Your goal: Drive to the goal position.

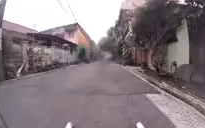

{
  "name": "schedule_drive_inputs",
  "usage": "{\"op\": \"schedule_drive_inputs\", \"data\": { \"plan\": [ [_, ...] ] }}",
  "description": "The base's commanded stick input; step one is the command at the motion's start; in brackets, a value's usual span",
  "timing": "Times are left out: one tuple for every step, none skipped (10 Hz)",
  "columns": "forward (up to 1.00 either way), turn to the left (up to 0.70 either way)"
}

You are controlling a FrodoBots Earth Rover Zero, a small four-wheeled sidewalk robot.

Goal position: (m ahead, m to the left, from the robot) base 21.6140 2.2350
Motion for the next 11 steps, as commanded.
{"op": "schedule_drive_inputs", "data": {
  "plan": [
    [0.7, 0.0],
    [0.7, 0.0],
    [0.7, 0.0],
    [0.7, 0.0],
    [0.7, 0.0],
    [0.7, 0.0],
    [0.7, 0.0],
    [0.7, 0.0],
    [0.7, 0.0],
    [0.7, 0.0],
    [0.7, 0.0]
  ]
}}
